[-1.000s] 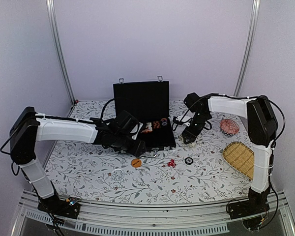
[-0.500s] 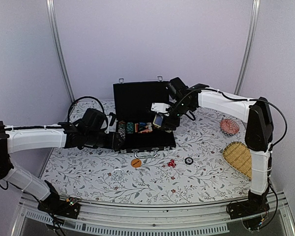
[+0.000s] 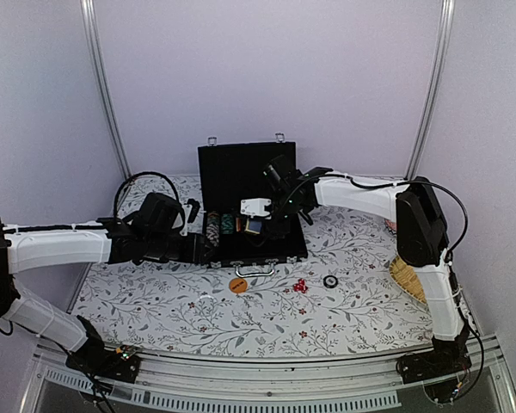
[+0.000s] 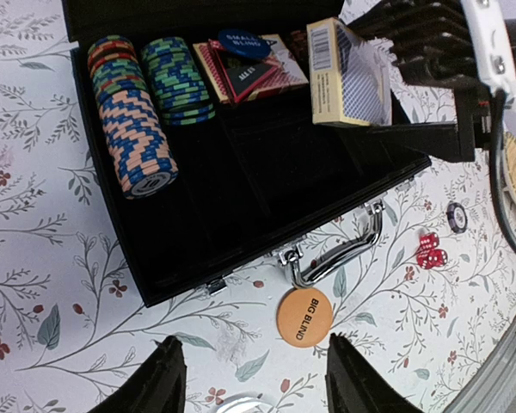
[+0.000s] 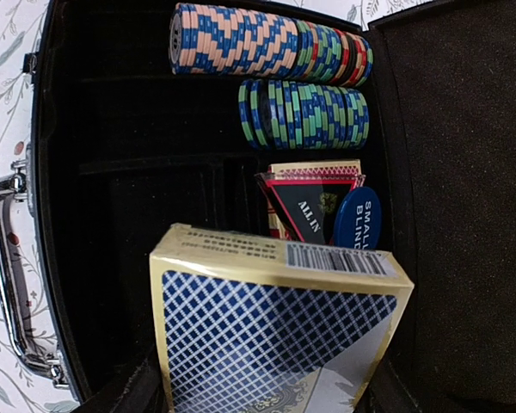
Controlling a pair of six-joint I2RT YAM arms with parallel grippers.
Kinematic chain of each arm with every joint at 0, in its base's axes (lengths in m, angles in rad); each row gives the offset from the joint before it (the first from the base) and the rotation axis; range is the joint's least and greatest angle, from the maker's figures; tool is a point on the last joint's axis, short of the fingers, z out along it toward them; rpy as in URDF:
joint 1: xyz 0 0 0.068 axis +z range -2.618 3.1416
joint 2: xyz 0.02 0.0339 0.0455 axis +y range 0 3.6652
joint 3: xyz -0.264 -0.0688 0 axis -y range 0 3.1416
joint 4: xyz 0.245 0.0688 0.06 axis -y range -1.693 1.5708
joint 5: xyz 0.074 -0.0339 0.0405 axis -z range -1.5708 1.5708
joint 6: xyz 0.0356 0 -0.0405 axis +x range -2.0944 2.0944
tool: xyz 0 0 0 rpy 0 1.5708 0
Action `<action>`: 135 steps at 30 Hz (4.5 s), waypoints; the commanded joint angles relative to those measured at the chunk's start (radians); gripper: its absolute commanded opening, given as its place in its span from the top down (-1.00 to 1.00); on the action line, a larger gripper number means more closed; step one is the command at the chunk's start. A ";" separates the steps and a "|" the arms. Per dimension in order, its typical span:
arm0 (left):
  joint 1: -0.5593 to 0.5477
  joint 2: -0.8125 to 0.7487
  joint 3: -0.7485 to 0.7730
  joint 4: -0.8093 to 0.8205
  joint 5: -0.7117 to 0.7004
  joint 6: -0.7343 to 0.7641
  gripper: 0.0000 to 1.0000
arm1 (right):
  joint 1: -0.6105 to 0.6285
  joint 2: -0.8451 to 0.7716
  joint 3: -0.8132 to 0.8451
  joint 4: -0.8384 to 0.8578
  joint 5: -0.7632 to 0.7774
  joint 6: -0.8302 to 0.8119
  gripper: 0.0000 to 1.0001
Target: Pack up texas hold em set
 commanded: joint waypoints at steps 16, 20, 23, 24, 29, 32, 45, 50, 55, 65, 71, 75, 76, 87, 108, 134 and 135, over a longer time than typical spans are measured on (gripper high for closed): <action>0.009 -0.001 -0.039 0.044 0.015 -0.008 -0.11 | 0.038 0.062 0.018 0.061 -0.066 -0.122 -0.44; 0.008 0.007 -0.036 0.044 0.018 -0.007 -0.11 | 0.045 0.065 0.018 0.040 -0.083 -0.140 -0.46; 0.009 0.012 -0.030 0.044 0.023 -0.004 -0.11 | 0.055 0.065 0.017 0.021 -0.071 -0.158 -0.48; 0.008 0.013 -0.029 0.042 0.024 -0.004 -0.11 | 0.057 0.083 0.019 0.019 -0.057 -0.162 -0.48; 0.008 0.010 -0.026 0.040 0.025 -0.004 -0.11 | 0.065 0.120 0.028 -0.011 -0.025 -0.175 -0.51; 0.008 0.010 -0.028 0.038 0.027 -0.005 -0.11 | 0.067 0.131 0.032 -0.020 -0.006 -0.175 -0.56; 0.008 0.028 0.016 0.016 0.037 0.030 -0.11 | 0.067 0.031 0.025 -0.056 -0.012 -0.162 -0.76; 0.010 0.055 0.093 -0.017 0.017 0.086 -0.11 | 0.064 -0.067 -0.054 -0.072 0.001 -0.169 -0.76; 0.026 0.137 0.190 -0.021 0.019 0.125 -0.12 | 0.043 -0.166 -0.108 -0.096 -0.042 -0.128 -0.75; 0.079 0.429 0.486 -0.095 0.080 0.192 0.32 | -0.146 -0.494 -0.485 0.017 -0.339 0.164 -0.59; 0.086 0.600 0.615 -0.108 0.129 0.211 0.92 | -0.387 -0.730 -0.972 0.367 -0.525 0.367 -0.58; 0.086 0.688 0.645 -0.075 0.160 0.197 1.00 | -0.431 -0.729 -0.997 0.390 -0.450 0.346 -0.57; 0.086 0.702 0.657 -0.074 0.164 0.195 1.00 | -0.436 -0.720 -0.979 0.384 -0.463 0.356 -0.57; 0.082 0.800 0.698 -0.066 0.215 0.181 1.00 | -0.436 -0.629 -0.927 0.328 -0.533 0.350 -0.55; 0.003 0.838 0.655 -0.051 0.170 0.196 1.00 | -0.436 -0.578 -0.904 0.295 -0.538 0.344 -0.55; -0.095 0.467 0.623 -0.212 0.110 0.320 0.40 | -0.434 -0.579 -0.874 0.253 -0.543 0.338 -0.54; -0.110 0.456 0.611 -0.210 0.123 0.329 0.36 | -0.433 -0.579 -0.872 0.252 -0.544 0.338 -0.54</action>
